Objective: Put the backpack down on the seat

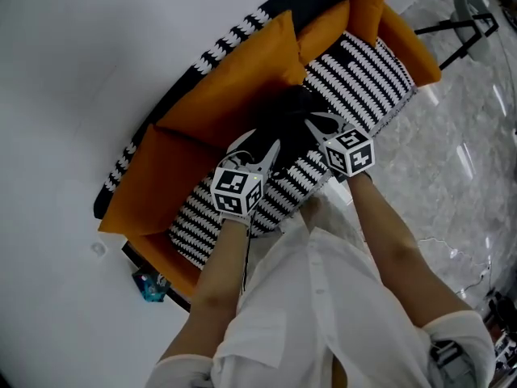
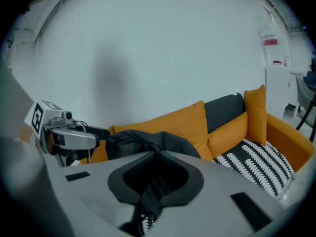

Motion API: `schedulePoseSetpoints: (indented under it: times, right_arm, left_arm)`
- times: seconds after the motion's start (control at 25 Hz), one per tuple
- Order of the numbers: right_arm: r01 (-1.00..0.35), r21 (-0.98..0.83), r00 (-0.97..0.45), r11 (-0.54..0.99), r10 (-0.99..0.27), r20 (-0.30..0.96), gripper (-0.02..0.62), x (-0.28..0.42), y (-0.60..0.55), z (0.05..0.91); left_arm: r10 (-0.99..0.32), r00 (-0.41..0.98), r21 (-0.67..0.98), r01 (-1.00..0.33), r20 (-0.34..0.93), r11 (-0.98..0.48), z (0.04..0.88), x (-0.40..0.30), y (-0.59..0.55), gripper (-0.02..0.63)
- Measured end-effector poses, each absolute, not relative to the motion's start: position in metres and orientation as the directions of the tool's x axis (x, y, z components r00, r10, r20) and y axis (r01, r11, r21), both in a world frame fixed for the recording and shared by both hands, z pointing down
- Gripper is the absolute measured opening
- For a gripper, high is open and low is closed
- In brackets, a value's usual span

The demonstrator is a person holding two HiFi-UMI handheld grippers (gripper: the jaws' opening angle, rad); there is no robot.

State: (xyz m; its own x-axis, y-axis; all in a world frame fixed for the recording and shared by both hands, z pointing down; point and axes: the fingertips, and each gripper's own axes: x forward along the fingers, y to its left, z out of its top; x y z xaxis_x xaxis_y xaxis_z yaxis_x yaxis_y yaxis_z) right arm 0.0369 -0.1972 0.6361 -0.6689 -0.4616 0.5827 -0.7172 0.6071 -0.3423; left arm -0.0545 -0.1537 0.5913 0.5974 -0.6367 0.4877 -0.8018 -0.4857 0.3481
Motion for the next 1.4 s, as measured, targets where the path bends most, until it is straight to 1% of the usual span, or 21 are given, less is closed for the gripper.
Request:
schedulePoseSetpoints:
  times: [0.08, 0.16, 0.24, 0.56, 0.8, 0.92, 1.0, 1.08, 1.2, 1.32, 1.4]
  right_arm:
    - [-0.729, -0.344, -0.658, 0.592, -0.468, 0.590, 0.034, 0.040, -0.195, 0.634]
    - [-0.735, -0.337, -0.648, 0.588, -0.465, 0.604, 0.084, 0.041, -0.192, 0.632]
    - [-0.740, -0.323, -0.639, 0.589, -0.466, 0.612, 0.094, 0.042, -0.189, 0.630]
    - [-0.752, -0.312, -0.627, 0.581, -0.484, 0.611, 0.097, 0.056, -0.159, 0.609]
    - [-0.722, -0.339, -0.672, 0.603, -0.495, 0.551, 0.100, 0.055, -0.127, 0.570]
    - [-0.698, -0.338, -0.702, 0.632, -0.507, 0.501, 0.100, 0.051, -0.116, 0.542]
    - [-0.683, -0.333, -0.718, 0.650, -0.514, 0.469, 0.100, 0.048, -0.112, 0.524]
    - [-0.674, -0.320, -0.728, 0.666, -0.523, 0.443, 0.071, 0.047, -0.111, 0.507]
    - [-0.683, -0.304, -0.724, 0.664, -0.562, 0.399, 0.044, 0.052, -0.117, 0.485]
    - [-0.697, -0.302, -0.715, 0.650, -0.602, 0.356, 0.026, 0.060, -0.128, 0.466]
    - [-0.708, -0.267, -0.703, 0.654, -0.616, 0.354, 0.020, 0.064, -0.135, 0.458]
  left_arm:
    - [-0.642, 0.602, 0.345, -0.798, 0.475, -0.493, 0.582, -0.053, -0.146, 0.207]
    - [-0.648, 0.605, 0.345, -0.796, 0.463, -0.497, 0.573, -0.052, -0.140, 0.207]
    - [-0.653, 0.607, 0.345, -0.795, 0.452, -0.500, 0.565, -0.050, -0.136, 0.207]
    - [-0.662, 0.615, 0.347, -0.788, 0.428, -0.508, 0.540, -0.048, -0.116, 0.207]
    - [-0.658, 0.636, 0.353, -0.771, 0.404, -0.530, 0.518, -0.052, -0.100, 0.204]
    - [-0.661, 0.646, 0.335, -0.763, 0.383, -0.552, 0.503, -0.055, -0.094, 0.181]
    - [-0.674, 0.645, 0.326, -0.764, 0.361, -0.556, 0.492, -0.060, -0.093, 0.144]
    - [-0.693, 0.636, 0.321, -0.771, 0.340, -0.551, 0.481, -0.068, -0.095, 0.118]
    - [-0.725, 0.615, 0.304, -0.787, 0.310, -0.537, 0.465, -0.083, -0.101, 0.090]
    - [-0.745, 0.601, 0.288, -0.797, 0.291, -0.531, 0.452, -0.096, -0.106, 0.071]
    - [-0.752, 0.595, 0.278, -0.802, 0.285, -0.529, 0.447, -0.103, -0.109, 0.063]
